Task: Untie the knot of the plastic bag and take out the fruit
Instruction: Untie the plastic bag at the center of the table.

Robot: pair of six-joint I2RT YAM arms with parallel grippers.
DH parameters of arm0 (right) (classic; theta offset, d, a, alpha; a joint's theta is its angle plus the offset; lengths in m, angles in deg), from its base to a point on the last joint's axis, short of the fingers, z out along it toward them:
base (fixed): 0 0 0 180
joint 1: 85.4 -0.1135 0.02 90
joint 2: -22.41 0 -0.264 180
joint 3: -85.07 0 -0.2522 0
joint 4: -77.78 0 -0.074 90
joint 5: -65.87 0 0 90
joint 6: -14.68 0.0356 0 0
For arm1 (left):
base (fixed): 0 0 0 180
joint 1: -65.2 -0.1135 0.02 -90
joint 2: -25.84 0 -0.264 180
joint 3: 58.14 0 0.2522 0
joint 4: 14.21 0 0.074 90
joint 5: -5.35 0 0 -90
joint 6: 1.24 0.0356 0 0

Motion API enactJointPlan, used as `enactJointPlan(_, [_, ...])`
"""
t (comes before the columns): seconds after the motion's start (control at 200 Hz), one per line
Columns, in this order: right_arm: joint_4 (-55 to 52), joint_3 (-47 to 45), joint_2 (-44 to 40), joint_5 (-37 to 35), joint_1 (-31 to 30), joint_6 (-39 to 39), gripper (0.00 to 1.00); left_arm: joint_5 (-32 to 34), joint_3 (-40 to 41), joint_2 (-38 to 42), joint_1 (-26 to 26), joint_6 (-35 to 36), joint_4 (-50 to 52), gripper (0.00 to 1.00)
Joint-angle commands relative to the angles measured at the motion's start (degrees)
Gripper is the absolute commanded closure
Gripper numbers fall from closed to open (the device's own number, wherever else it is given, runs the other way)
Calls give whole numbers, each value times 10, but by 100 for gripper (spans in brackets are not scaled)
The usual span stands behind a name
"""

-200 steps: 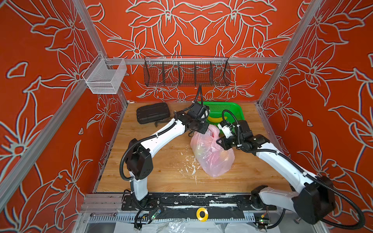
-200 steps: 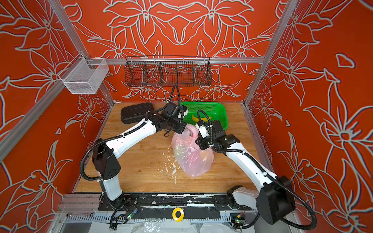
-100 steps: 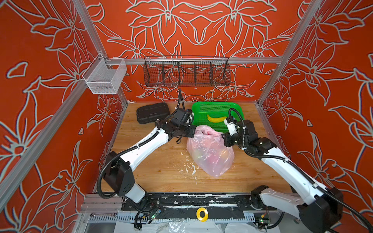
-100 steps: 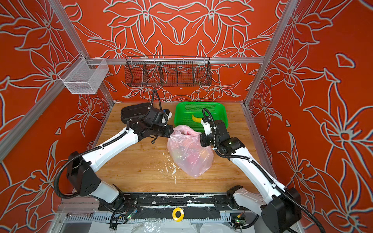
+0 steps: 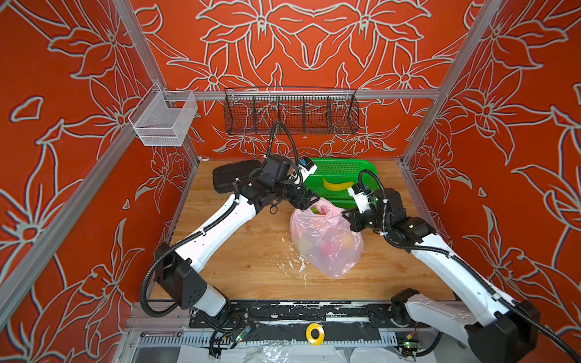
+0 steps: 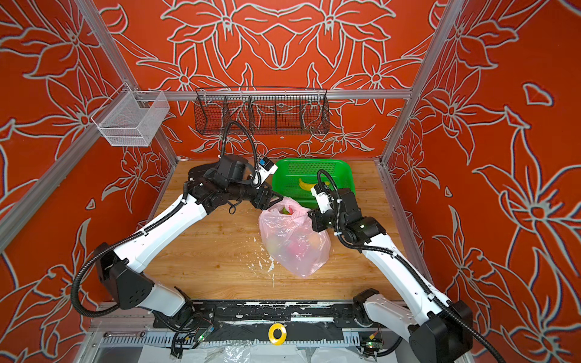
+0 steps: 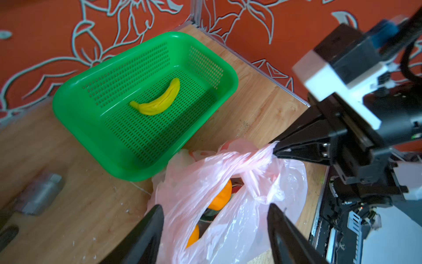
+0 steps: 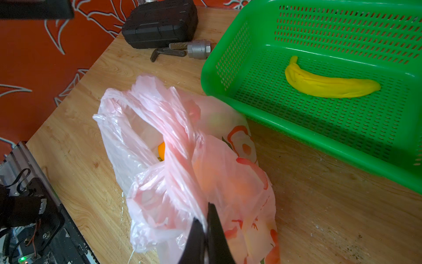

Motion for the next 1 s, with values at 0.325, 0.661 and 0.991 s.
enactJointPlan(0.325, [-1,29,10,48,-1,-16,98,-65,-68,-126,9,200,94,23])
enactJointPlan(0.661, [5,21,-5,-15,-2,-7,98,-1,-75,-149,6,107,51,80])
enactJointPlan(0.991, [7,-104,-156,-147,-2,46,93,89,-40,-96,-30,-80,8,100])
